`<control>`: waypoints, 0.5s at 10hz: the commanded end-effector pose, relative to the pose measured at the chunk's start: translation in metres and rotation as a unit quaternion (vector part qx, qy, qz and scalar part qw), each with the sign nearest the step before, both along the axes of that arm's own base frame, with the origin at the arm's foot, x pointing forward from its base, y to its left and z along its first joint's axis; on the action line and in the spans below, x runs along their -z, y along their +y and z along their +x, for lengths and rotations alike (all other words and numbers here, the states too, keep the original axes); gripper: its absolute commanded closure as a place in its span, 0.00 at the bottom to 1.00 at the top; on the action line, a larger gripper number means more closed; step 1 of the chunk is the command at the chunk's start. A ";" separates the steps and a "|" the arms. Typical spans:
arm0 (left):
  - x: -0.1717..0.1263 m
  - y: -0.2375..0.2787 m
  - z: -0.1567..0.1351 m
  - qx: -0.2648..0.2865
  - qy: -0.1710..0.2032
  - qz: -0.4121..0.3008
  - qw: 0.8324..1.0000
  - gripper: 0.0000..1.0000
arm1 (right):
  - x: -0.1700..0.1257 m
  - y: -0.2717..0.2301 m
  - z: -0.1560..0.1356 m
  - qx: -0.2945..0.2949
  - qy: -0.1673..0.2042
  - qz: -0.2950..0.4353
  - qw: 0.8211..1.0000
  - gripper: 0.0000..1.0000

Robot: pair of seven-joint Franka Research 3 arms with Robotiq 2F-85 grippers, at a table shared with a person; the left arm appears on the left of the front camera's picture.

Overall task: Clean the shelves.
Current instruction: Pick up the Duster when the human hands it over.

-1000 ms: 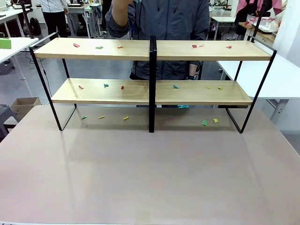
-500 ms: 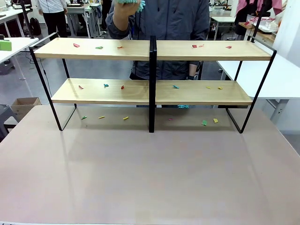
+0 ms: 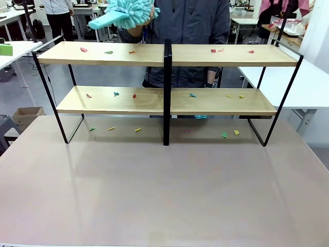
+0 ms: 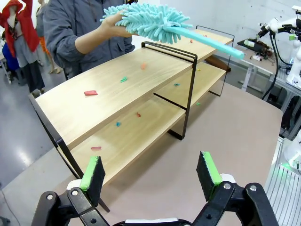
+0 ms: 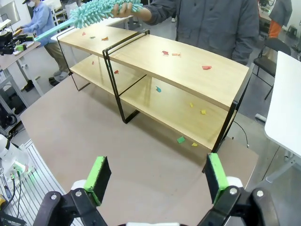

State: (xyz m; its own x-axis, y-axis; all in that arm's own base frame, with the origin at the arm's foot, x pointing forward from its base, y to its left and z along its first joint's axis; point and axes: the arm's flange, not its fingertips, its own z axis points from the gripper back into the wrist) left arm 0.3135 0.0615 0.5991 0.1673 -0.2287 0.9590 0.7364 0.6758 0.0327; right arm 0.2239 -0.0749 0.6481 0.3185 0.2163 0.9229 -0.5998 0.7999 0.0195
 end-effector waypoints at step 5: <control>-0.043 -0.038 0.093 0.082 0.326 -0.124 0.934 0.00 | 0.000 0.001 0.000 -0.003 -0.001 0.001 1.000 0.00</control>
